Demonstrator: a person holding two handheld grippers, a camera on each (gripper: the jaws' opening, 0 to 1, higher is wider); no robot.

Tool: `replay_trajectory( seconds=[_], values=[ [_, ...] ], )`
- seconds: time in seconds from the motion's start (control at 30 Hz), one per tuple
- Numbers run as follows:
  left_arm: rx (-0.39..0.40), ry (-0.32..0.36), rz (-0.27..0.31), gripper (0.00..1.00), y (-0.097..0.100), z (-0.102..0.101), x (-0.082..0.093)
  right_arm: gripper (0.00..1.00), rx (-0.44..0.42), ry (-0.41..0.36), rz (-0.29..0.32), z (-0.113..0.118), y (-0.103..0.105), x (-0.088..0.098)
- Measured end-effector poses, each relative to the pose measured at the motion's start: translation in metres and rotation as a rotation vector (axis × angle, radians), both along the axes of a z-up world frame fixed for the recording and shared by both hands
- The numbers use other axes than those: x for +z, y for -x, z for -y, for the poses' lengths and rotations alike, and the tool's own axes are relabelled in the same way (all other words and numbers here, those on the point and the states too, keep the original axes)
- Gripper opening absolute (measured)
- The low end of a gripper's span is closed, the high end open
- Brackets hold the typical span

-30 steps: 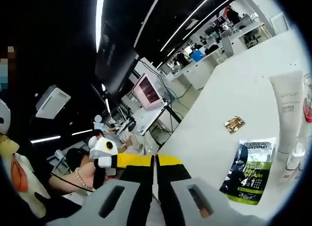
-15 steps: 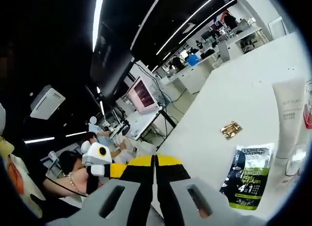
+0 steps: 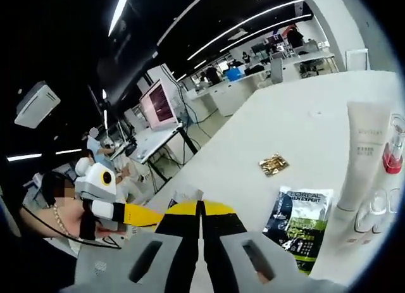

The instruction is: Arrange the skincare products in the storage area until every visible bottle or jar stands upright without overlapping.

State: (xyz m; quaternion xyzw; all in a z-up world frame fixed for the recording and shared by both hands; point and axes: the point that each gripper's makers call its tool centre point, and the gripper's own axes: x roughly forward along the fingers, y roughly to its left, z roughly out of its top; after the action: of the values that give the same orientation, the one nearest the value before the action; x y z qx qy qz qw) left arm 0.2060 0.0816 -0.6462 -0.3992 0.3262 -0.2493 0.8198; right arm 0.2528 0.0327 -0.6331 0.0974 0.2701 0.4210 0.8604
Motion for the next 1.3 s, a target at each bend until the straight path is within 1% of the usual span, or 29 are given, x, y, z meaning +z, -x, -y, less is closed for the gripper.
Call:
replay_trajectory(
  seconds=[0.07,0.13,0.2,0.23,0.37,0.4,0.53,0.57,0.6,0.63,0.7,0.73,0.8,0.9,0.97,1.0,1.03,1.07,1.2,1.3],
  values=[
    [-0.001,0.003,-0.024,0.01,-0.001,0.0,-0.006,0.01,0.0,0.027,-0.006,-0.002,-0.003,-0.01],
    [0.001,-0.016,-0.033,0.01,-0.002,-0.001,-0.014,0.01,0.002,0.03,-0.011,-0.004,-0.004,-0.015],
    [0.0,-0.025,-0.042,0.01,-0.005,-0.003,-0.021,0.01,0.002,0.05,-0.014,-0.005,-0.005,-0.022],
    [0.003,-0.031,-0.056,0.01,-0.006,-0.003,-0.026,0.01,0.002,0.069,-0.019,-0.005,-0.005,-0.027],
    [-0.005,-0.052,-0.089,0.01,-0.01,-0.003,-0.043,0.01,-0.004,0.098,-0.04,-0.007,-0.009,-0.046],
    [-0.006,-0.053,-0.092,0.01,-0.011,-0.003,-0.044,0.01,-0.005,0.105,-0.044,-0.006,-0.011,-0.049],
    [-0.005,-0.07,-0.123,0.01,-0.016,-0.005,-0.058,0.01,-0.011,0.123,-0.063,-0.007,-0.013,-0.06],
    [-0.004,-0.073,-0.132,0.01,-0.017,-0.004,-0.062,0.01,-0.013,0.138,-0.07,-0.006,-0.017,-0.067],
    [-0.005,-0.076,-0.134,0.01,-0.017,-0.003,-0.063,0.01,-0.013,0.142,-0.07,-0.006,-0.018,-0.069],
    [-0.01,-0.091,-0.139,0.01,-0.02,-0.003,-0.069,0.01,-0.011,0.154,-0.081,-0.007,-0.02,-0.077],
    [-0.014,-0.099,-0.153,0.01,-0.025,-0.004,-0.077,0.01,-0.013,0.167,-0.091,-0.007,-0.023,-0.081],
    [-0.017,-0.103,-0.157,0.01,-0.026,-0.004,-0.081,0.01,-0.015,0.177,-0.097,-0.006,-0.026,-0.087],
    [-0.013,-0.123,-0.173,0.01,-0.029,-0.005,-0.089,0.01,-0.015,0.185,-0.1,-0.006,-0.027,-0.092],
    [-0.016,-0.14,-0.189,0.01,-0.031,-0.006,-0.098,0.01,-0.009,0.213,-0.109,-0.007,-0.029,-0.101],
    [-0.018,-0.147,-0.199,0.01,-0.033,-0.006,-0.105,0.01,-0.002,0.236,-0.105,-0.005,-0.031,-0.11],
    [-0.024,-0.153,-0.203,0.01,-0.035,-0.006,-0.112,0.01,0.004,0.26,-0.1,-0.003,-0.03,-0.111],
    [-0.028,-0.159,-0.206,0.01,-0.036,-0.006,-0.115,0.01,0.007,0.265,-0.098,-0.003,-0.03,-0.111],
    [-0.034,-0.165,-0.209,0.01,-0.036,-0.006,-0.118,0.01,0.009,0.273,-0.094,-0.003,-0.031,-0.113],
    [-0.044,-0.192,-0.211,0.0,-0.035,-0.004,-0.117,0.01,0.018,0.308,-0.084,-0.001,-0.032,-0.119],
    [-0.056,-0.215,-0.205,0.0,-0.038,-0.005,-0.122,0.01,0.022,0.328,-0.079,-0.001,-0.033,-0.124]
  ],
)
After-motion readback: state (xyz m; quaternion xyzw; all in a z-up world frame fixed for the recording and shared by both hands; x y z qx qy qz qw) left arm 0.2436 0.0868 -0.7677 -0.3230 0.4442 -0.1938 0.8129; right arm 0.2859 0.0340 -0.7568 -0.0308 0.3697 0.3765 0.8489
